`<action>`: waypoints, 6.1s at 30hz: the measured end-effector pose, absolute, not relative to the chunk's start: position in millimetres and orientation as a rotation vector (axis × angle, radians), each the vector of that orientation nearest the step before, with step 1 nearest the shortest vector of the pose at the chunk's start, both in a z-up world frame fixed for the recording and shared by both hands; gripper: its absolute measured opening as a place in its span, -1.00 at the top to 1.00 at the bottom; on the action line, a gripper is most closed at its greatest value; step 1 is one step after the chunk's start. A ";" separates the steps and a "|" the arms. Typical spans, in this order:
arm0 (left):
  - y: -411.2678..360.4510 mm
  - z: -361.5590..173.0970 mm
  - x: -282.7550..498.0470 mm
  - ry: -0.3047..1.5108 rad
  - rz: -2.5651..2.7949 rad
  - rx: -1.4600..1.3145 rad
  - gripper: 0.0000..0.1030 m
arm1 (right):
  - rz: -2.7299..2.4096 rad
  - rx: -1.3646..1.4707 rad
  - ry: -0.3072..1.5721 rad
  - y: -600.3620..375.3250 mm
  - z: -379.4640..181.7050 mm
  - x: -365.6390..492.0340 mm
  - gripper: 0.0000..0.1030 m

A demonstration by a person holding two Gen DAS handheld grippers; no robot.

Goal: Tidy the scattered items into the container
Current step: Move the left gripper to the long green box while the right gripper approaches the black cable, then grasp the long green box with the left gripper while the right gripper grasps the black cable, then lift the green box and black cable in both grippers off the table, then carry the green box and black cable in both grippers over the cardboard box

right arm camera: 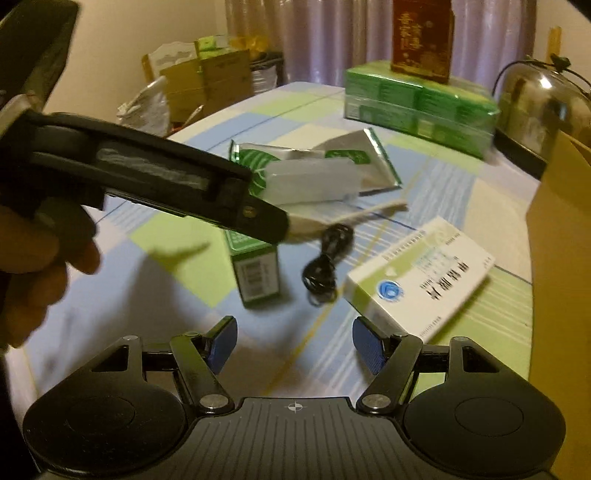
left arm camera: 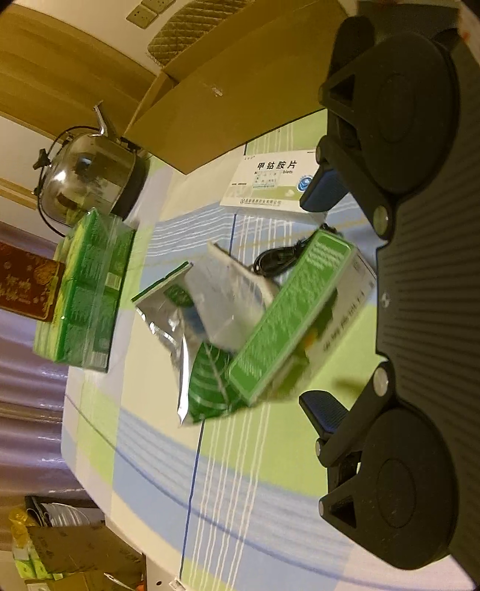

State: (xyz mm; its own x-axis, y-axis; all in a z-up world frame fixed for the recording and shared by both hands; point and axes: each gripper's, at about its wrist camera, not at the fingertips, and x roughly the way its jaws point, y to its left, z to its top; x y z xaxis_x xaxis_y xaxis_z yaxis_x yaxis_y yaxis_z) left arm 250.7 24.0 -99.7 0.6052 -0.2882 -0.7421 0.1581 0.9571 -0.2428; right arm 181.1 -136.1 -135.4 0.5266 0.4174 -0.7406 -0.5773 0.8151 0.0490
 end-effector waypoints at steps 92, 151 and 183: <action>8.3 -93.5 174.2 0.941 -0.340 0.114 0.51 | 0.352 -0.101 0.811 -161.7 -134.1 133.0 0.72; -10.4 -106.2 148.9 1.031 -0.382 0.221 0.51 | 0.279 -0.135 0.816 -180.1 -142.4 84.3 0.44; -39.5 -26.2 126.6 0.837 -0.436 0.205 0.51 | 0.198 -0.063 0.574 -210.4 -43.6 53.7 0.80</action>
